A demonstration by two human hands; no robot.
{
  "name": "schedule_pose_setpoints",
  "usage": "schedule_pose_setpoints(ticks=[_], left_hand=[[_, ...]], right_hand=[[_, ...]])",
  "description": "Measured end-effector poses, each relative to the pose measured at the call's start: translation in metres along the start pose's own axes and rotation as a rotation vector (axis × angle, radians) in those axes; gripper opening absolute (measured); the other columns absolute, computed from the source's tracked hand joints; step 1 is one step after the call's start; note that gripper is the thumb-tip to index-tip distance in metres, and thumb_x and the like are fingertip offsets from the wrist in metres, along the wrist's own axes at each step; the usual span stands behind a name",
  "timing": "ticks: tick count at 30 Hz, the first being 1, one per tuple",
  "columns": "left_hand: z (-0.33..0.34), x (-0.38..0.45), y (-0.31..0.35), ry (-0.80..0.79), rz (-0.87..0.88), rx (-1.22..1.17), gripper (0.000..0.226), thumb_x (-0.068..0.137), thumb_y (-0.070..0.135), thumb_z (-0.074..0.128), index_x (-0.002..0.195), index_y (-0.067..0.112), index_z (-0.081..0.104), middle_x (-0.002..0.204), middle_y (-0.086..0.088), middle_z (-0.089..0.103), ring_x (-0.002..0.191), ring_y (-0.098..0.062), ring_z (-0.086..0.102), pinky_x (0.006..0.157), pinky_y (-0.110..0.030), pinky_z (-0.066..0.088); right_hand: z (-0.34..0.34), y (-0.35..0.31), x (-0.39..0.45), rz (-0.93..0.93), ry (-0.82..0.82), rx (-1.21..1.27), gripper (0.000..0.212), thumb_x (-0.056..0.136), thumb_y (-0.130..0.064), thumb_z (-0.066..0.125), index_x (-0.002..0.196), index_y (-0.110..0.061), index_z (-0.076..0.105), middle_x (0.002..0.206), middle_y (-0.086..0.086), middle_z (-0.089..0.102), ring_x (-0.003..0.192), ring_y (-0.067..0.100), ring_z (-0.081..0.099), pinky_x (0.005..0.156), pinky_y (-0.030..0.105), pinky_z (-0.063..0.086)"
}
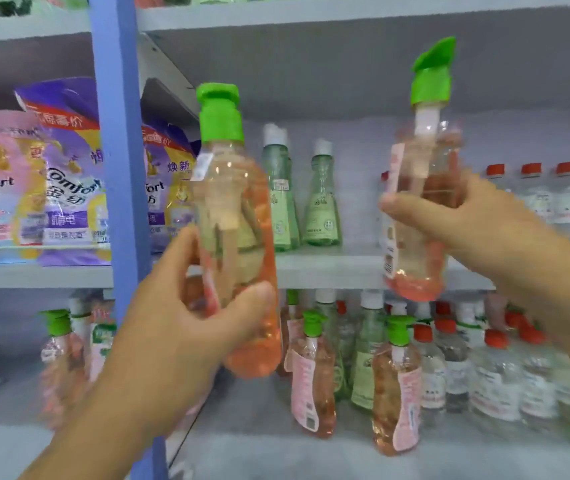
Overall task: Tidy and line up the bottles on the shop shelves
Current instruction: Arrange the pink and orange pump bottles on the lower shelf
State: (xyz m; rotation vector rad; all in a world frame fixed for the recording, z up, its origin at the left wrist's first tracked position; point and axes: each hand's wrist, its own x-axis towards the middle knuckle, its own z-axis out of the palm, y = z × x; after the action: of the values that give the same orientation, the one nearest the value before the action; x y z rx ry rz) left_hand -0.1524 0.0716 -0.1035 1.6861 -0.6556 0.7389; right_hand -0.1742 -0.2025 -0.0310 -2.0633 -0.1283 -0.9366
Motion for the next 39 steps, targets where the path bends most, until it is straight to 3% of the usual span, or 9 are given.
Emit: schedule_pose_setpoints(ticks=[5, 7, 10, 15, 22, 27, 33, 36, 39], left_hand=[[0.023, -0.101, -0.095, -0.061, -0.195, -0.078, 0.089, 0.053, 0.026, 0.091, 0.134, 0.040, 0.056, 0.105, 0.021, 0.076, 0.090, 0.009, 0.071, 0.072, -0.006, 0.053], [0.041, -0.122, -0.133, -0.102, -0.217, 0.036, 0.085, 0.064, 0.017, 0.093, 0.139, 0.021, 0.053, 0.104, 0.024, 0.068, 0.087, 0.020, 0.065, 0.072, -0.003, 0.051], [0.059, -0.120, -0.176, -0.047, -0.257, 0.118, 0.083, 0.061, 0.007, 0.094, 0.134, 0.019, 0.056, 0.105, 0.007, 0.070, 0.089, 0.000, 0.070, 0.078, -0.010, 0.051], [0.085, -0.103, -0.215, 0.058, -0.348, 0.175, 0.104, 0.058, 0.016, 0.097, 0.149, 0.022, 0.046, 0.126, 0.004, 0.052, 0.110, -0.014, 0.054, 0.090, -0.028, 0.043], [0.099, -0.072, -0.240, 0.011, -0.488, 0.136, 0.101, 0.055, 0.044, 0.095, 0.143, 0.037, 0.045, 0.131, 0.006, 0.060, 0.110, -0.014, 0.063, 0.095, -0.039, 0.054], [0.117, -0.069, -0.231, -0.118, -0.539, 0.000, 0.084, 0.052, 0.043, 0.097, 0.109, 0.077, 0.045, 0.107, 0.027, 0.068, 0.094, 0.010, 0.068, 0.075, -0.017, 0.055], [0.173, -0.089, -0.212, -0.258, -0.544, -0.112, 0.098, 0.043, 0.043, 0.097, 0.126, 0.064, 0.049, 0.125, 0.018, 0.069, 0.105, 0.001, 0.070, 0.087, -0.022, 0.058], [0.204, -0.095, -0.198, -0.267, -0.516, -0.099, 0.111, 0.049, 0.051, 0.093, 0.146, 0.053, 0.040, 0.139, 0.019, 0.056, 0.116, 0.001, 0.065, 0.102, -0.034, 0.055], [0.214, -0.100, -0.190, -0.264, -0.481, -0.028, 0.112, 0.056, 0.056, 0.085, 0.153, 0.056, 0.028, 0.136, 0.029, 0.049, 0.122, 0.003, 0.060, 0.105, -0.028, 0.051]], right_hand=[[0.034, 0.042, -0.120, 0.088, 0.002, 0.150, 0.059, 0.050, -0.069, 0.080, 0.101, -0.042, 0.067, 0.080, -0.012, 0.075, 0.063, 0.003, 0.069, 0.059, 0.027, 0.053], [0.069, 0.077, -0.146, 0.122, -0.011, 0.095, 0.058, 0.052, -0.052, 0.090, 0.103, -0.054, 0.063, 0.091, -0.018, 0.073, 0.075, -0.003, 0.069, 0.064, 0.014, 0.050], [0.113, 0.135, -0.163, 0.198, -0.012, -0.015, 0.064, 0.055, -0.042, 0.095, 0.109, -0.047, 0.059, 0.105, -0.011, 0.066, 0.098, 0.009, 0.068, 0.079, 0.025, 0.051], [0.142, 0.182, -0.155, 0.207, 0.029, -0.069, 0.077, 0.052, -0.072, 0.075, 0.122, -0.049, 0.051, 0.115, -0.024, 0.054, 0.108, 0.002, 0.057, 0.085, 0.012, 0.040], [0.136, 0.215, -0.145, 0.323, 0.075, -0.149, 0.103, 0.057, -0.059, 0.088, 0.143, -0.017, 0.048, 0.135, -0.003, 0.055, 0.121, 0.018, 0.054, 0.101, 0.038, 0.048], [0.112, 0.243, -0.136, 0.377, 0.165, -0.202, 0.101, 0.056, -0.055, 0.091, 0.140, -0.018, 0.049, 0.129, 0.002, 0.056, 0.121, 0.025, 0.053, 0.097, 0.044, 0.049], [0.089, 0.276, -0.120, 0.377, 0.235, -0.217, 0.103, 0.067, -0.043, 0.091, 0.150, -0.010, 0.040, 0.140, 0.018, 0.050, 0.133, 0.038, 0.043, 0.107, 0.052, 0.041], [0.085, 0.286, -0.119, 0.398, 0.185, -0.197, 0.098, 0.077, -0.041, 0.083, 0.155, -0.009, 0.031, 0.149, 0.021, 0.043, 0.139, 0.037, 0.036, 0.111, 0.052, 0.034], [0.082, 0.291, -0.121, 0.390, 0.170, -0.143, 0.097, 0.082, -0.038, 0.080, 0.157, -0.009, 0.027, 0.153, 0.021, 0.038, 0.142, 0.037, 0.033, 0.114, 0.054, 0.032]])
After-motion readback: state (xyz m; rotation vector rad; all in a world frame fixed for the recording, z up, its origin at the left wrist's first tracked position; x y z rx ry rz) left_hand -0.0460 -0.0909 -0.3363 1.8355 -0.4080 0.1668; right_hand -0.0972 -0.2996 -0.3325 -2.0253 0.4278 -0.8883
